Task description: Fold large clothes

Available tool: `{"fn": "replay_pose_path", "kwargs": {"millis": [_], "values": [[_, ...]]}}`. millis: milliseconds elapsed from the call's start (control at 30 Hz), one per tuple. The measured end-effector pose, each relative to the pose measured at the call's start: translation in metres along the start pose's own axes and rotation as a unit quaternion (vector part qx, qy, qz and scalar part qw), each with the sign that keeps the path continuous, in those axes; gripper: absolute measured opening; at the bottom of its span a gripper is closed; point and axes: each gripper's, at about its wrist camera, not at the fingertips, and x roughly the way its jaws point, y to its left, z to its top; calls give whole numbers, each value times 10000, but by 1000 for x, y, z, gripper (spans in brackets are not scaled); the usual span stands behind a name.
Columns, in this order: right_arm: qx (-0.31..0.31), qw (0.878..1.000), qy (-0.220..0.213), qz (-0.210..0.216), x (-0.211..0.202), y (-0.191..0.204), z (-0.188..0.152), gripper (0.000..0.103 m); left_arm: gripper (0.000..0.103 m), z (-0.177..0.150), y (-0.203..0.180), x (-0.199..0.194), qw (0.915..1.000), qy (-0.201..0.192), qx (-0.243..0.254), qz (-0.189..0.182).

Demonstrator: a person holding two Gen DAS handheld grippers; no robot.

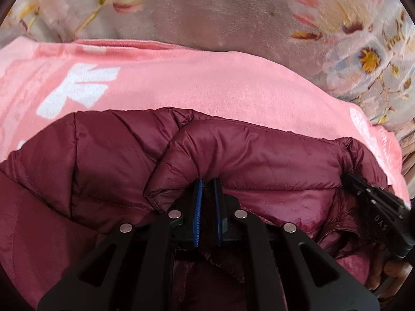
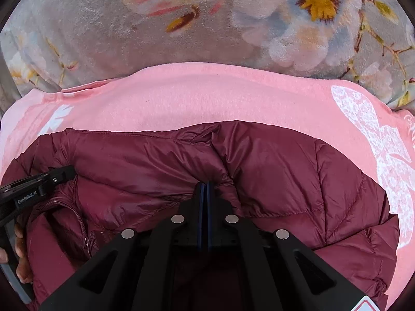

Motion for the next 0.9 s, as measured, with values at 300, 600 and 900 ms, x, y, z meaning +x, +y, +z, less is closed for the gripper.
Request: {"fn": "replay_pose_path", "kwargs": {"millis": [300,600,900], "values": [[373,9984,9,426,0,-15,1,0,8,0,0,0,10000,-54,-26,-47],[1155,9923,-380,231,-67,-43,-9,14,9,-1,5,-15,9999,-27,-125,-88],[-424,9981,380,231,-153,-12,-115,14,44,-91,5,-124,9985,286,329,340]]}}
